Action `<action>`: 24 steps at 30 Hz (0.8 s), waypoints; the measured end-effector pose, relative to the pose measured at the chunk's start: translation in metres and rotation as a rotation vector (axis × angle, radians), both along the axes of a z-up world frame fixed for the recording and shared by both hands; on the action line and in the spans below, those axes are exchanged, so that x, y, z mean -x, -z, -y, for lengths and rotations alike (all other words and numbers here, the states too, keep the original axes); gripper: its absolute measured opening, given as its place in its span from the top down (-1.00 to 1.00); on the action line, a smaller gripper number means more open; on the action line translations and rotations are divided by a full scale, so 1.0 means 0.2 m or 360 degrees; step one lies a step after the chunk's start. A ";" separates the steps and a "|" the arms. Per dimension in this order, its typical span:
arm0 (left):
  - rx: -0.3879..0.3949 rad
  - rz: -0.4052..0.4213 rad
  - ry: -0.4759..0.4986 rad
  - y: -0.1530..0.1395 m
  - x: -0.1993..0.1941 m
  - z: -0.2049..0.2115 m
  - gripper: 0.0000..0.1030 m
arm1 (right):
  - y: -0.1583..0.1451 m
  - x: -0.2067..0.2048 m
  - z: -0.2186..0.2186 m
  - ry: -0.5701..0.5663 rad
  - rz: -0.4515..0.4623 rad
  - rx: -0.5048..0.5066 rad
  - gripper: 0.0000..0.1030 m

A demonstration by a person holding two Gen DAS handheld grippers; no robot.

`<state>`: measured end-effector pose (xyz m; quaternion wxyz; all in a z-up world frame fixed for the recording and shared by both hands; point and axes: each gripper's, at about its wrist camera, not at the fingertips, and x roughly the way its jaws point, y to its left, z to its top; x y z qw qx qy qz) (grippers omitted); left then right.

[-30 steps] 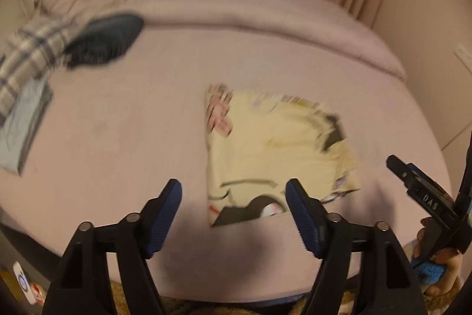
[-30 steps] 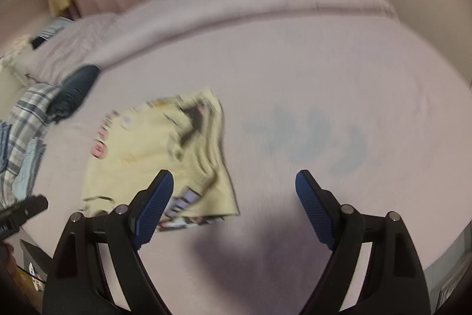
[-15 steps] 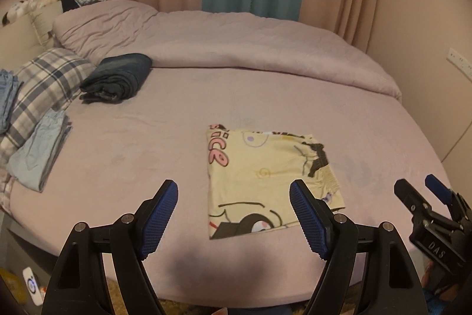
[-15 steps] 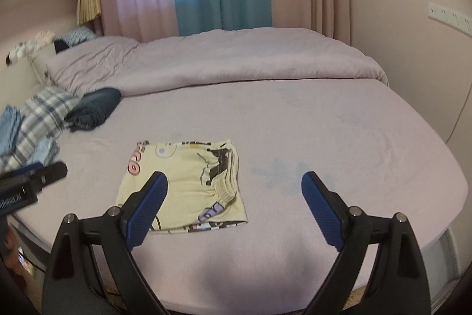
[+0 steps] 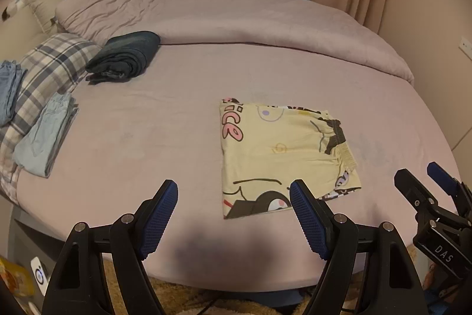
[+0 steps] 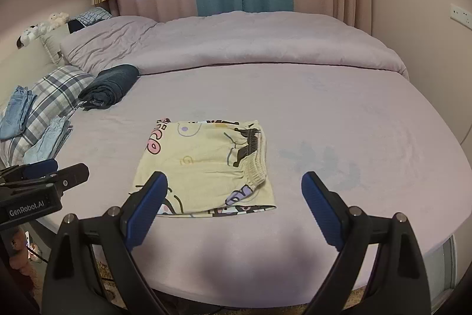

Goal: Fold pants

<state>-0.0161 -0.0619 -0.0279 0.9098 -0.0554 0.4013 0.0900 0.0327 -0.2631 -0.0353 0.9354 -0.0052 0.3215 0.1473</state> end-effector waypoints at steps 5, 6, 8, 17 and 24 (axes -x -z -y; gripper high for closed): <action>0.0001 0.0014 0.0010 -0.01 0.01 -0.02 -0.53 | 0.01 0.01 -0.04 -0.0005 -0.0013 0.0054 -0.80; 0.0004 0.0011 0.0009 -0.01 0.01 -0.02 -0.52 | 0.02 0.01 -0.04 -0.0007 -0.0014 0.0058 -0.80; 0.0008 0.0009 0.0013 -0.01 0.01 -0.02 -0.52 | 0.02 0.01 -0.05 -0.0010 -0.0017 0.0060 -0.80; -0.0040 0.0017 0.0024 -0.01 0.01 -0.02 -0.52 | 0.02 0.01 -0.06 0.0011 -0.0018 0.0078 -0.80; -0.0032 0.0014 0.0055 0.00 0.00 0.00 -0.53 | 0.02 0.02 -0.09 0.0008 0.0003 0.0119 -0.80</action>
